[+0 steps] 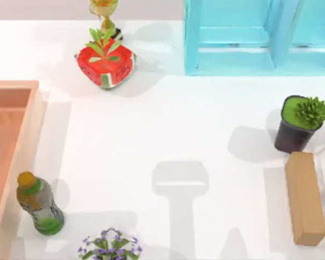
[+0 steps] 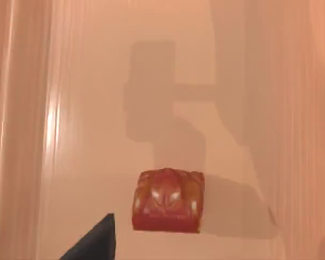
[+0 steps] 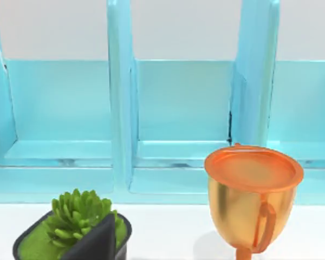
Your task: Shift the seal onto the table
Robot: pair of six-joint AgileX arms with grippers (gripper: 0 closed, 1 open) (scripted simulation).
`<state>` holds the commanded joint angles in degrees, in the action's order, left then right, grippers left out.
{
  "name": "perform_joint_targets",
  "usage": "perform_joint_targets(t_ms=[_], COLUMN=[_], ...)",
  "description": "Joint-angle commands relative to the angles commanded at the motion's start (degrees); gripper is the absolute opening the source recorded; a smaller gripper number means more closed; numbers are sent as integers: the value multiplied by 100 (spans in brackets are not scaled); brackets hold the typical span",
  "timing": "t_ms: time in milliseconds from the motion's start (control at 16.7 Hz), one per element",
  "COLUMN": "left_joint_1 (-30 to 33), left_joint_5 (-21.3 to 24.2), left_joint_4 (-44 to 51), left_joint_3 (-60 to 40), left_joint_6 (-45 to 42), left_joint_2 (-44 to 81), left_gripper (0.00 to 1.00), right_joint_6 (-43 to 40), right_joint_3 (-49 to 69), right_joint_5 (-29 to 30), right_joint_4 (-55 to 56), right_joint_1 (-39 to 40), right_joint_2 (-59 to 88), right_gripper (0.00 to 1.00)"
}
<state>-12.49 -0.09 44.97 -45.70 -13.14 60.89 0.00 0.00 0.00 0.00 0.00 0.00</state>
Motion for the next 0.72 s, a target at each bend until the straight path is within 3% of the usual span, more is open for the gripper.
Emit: perform_joint_targets(t_ms=[360, 720], left_joint_1=[-496, -666], left_joint_5=[-4, -5], left_joint_4=[1781, 2359], left_joint_3=[-1888, -2557], left_joint_6=[-543, -725], left_joint_2=[2397, 3179], left_gripper=[100, 100], right_joint_6=[0, 0], right_joint_3=[0, 0], right_joint_5=[0, 0], right_joint_4=[0, 0], right_joint_1=[0, 0], right_joint_2=[0, 0], right_gripper=[100, 100])
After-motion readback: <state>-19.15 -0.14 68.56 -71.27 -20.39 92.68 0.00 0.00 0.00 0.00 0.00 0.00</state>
